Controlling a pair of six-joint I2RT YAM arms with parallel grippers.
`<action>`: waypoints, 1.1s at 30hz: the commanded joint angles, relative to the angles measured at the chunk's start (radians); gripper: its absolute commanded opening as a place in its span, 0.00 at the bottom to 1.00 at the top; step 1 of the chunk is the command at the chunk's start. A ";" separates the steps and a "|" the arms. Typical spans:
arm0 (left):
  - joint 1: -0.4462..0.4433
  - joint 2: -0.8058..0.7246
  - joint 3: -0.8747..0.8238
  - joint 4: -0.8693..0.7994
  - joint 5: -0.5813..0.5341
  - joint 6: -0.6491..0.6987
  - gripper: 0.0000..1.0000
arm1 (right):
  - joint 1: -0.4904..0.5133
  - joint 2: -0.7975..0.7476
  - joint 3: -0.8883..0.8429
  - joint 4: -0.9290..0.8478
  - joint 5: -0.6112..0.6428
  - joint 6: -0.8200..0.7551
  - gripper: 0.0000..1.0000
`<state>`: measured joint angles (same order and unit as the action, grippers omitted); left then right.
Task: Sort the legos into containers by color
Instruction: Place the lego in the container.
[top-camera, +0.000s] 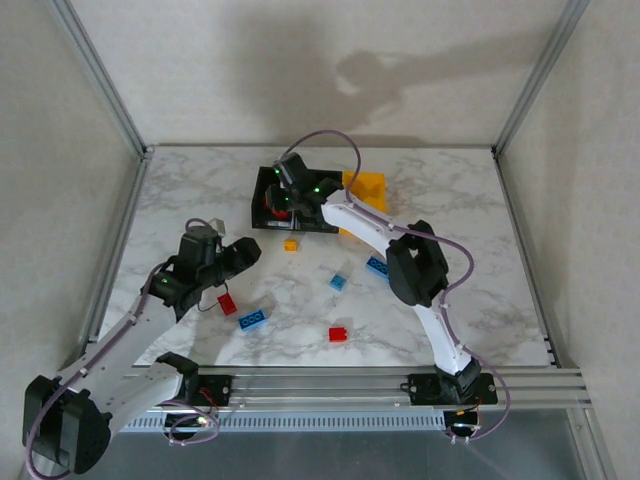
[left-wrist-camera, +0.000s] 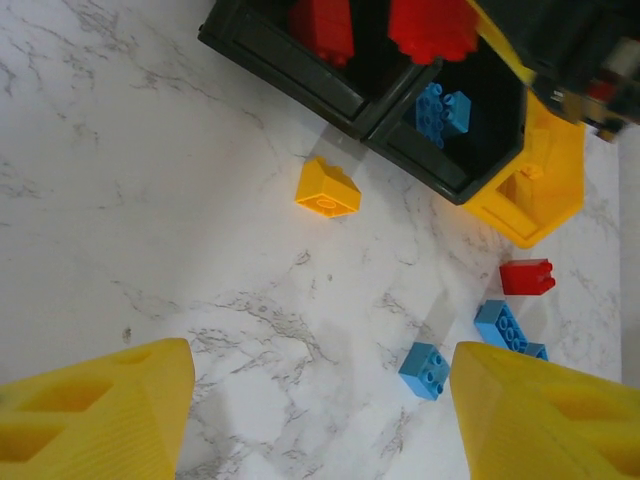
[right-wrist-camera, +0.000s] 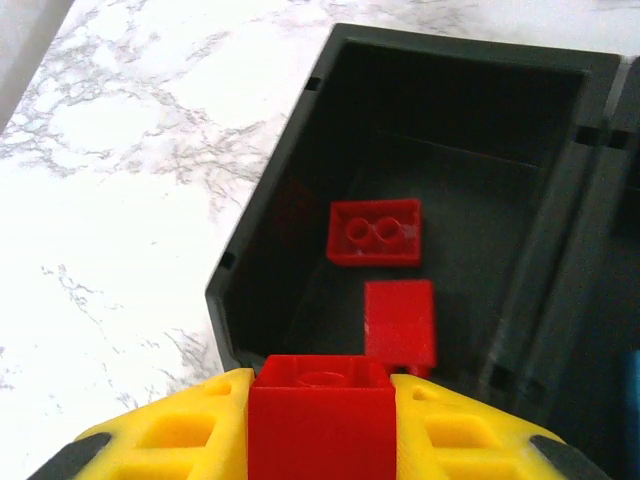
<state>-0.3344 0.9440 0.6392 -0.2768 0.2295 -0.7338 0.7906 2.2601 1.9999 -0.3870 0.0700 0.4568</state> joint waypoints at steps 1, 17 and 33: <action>0.015 -0.026 -0.012 -0.031 0.025 0.011 0.69 | 0.006 0.079 0.124 -0.050 -0.041 0.010 0.20; 0.023 -0.036 -0.004 -0.055 0.030 0.014 0.69 | -0.021 0.268 0.317 -0.057 -0.063 0.036 0.26; 0.023 -0.059 0.001 -0.086 0.007 -0.009 0.69 | -0.011 0.085 0.172 -0.014 -0.029 -0.003 0.48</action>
<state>-0.3233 0.9062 0.6392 -0.3267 0.2428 -0.7345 0.7708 2.4680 2.2238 -0.4301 0.0254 0.4816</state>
